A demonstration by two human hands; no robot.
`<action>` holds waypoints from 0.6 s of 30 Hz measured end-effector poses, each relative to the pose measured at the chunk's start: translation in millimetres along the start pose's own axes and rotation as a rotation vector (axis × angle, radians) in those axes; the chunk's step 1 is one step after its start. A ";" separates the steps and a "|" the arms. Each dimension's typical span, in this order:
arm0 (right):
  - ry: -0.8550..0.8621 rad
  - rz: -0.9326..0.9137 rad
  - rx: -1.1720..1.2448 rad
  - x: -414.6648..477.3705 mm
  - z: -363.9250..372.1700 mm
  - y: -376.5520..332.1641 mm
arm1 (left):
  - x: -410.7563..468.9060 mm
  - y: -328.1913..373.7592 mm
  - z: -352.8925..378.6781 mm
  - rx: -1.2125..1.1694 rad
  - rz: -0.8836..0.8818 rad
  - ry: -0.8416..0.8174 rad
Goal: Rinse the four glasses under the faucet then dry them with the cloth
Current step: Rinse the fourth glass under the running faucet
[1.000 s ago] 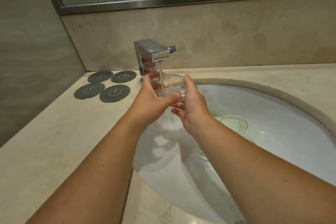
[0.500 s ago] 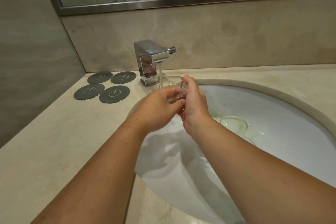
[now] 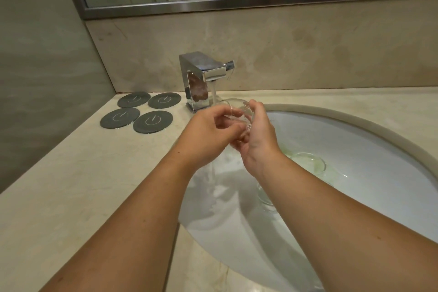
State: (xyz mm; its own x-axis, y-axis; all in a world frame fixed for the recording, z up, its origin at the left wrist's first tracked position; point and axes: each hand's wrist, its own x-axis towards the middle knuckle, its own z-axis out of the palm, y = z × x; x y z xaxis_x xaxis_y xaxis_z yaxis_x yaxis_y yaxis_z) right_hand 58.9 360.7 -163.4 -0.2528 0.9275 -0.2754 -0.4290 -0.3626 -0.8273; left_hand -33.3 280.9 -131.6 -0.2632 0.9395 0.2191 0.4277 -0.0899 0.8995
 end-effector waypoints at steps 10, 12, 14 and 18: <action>0.010 -0.017 -0.004 -2.2 -0.1 -2.8 | 1.6 -7.8 -1.5 -0.074 -0.164 0.048; -0.032 -0.046 -0.051 -6.5 2.9 -2.9 | 2.6 -7.3 -1.5 -0.111 -0.175 0.064; -0.054 -0.068 -0.084 -9.5 4.5 -2.8 | 4.6 -7.2 -2.6 -0.167 -0.194 0.103; -0.098 -0.049 -0.159 -14.5 5.3 -2.1 | 6.6 -6.3 -3.8 -0.328 -0.244 0.142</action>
State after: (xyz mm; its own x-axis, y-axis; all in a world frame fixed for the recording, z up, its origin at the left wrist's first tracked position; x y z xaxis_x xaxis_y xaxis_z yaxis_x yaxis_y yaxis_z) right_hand 58.8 347.5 -155.1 -0.3217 0.9276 -0.1900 -0.3024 -0.2908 -0.9078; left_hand -41.0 286.5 -134.4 -0.4491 0.8934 0.0148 0.0471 0.0072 0.9989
